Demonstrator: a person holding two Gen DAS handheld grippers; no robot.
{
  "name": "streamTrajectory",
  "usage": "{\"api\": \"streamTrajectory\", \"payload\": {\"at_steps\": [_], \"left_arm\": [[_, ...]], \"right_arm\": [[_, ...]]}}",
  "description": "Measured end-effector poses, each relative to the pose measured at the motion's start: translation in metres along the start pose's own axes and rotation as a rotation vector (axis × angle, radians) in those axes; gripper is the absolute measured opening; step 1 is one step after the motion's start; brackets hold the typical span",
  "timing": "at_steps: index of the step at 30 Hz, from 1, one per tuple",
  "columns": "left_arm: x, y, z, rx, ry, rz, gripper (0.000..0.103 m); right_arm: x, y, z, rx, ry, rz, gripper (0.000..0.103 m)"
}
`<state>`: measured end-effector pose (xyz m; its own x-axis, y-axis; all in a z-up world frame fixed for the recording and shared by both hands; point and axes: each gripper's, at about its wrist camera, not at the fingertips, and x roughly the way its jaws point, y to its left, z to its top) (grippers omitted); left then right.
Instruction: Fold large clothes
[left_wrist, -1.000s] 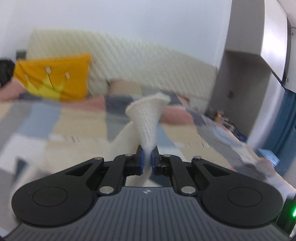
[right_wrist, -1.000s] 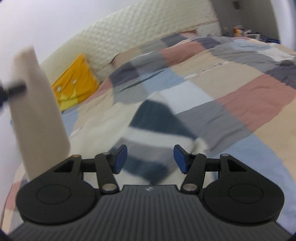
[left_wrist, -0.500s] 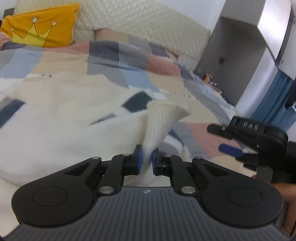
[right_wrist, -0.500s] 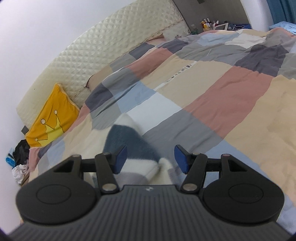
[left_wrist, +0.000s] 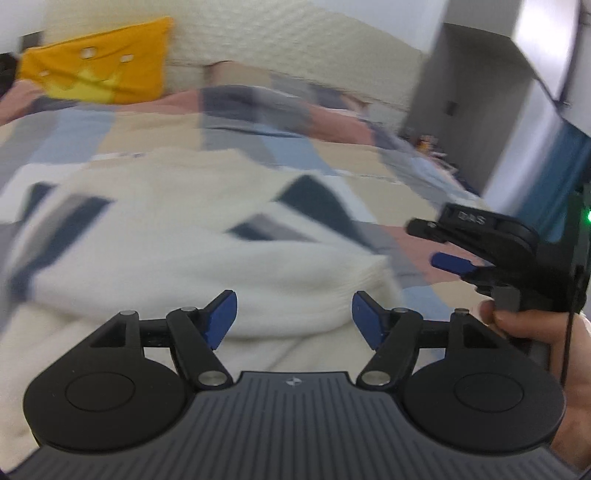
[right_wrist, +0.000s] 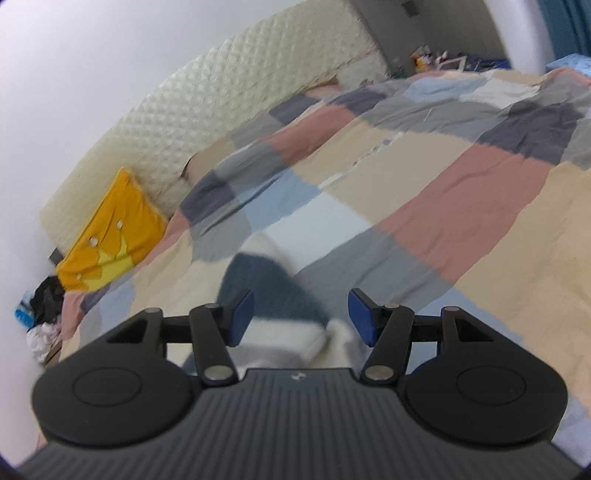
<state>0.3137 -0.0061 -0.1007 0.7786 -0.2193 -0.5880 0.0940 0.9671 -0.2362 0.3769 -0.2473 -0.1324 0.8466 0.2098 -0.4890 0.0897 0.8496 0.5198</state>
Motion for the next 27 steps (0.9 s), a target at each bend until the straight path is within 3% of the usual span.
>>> {"api": "streamTrajectory", "payload": {"at_steps": [7,13,21,24,27], "left_arm": [[-0.058,0.061,-0.021,-0.113,-0.017,0.146,0.074],[-0.057,0.103,-0.043,-0.161,0.008,0.234,0.074],[-0.049,0.118,-0.038,-0.170,0.009,0.209,0.074],[-0.046,0.125,-0.039,-0.196,0.021,0.201,0.074],[-0.046,0.130,-0.038,-0.234,0.023,0.193,0.074]], "right_arm": [[0.014,0.009,-0.018,0.029,0.129,0.102,0.061],[0.018,0.022,-0.028,0.002,0.179,0.118,0.061],[0.032,0.030,-0.044,-0.047,0.227,0.042,0.060],[0.037,0.026,-0.047,-0.017,0.241,0.035,0.053],[0.034,0.029,-0.049,-0.042,0.225,0.030,0.038]]}}
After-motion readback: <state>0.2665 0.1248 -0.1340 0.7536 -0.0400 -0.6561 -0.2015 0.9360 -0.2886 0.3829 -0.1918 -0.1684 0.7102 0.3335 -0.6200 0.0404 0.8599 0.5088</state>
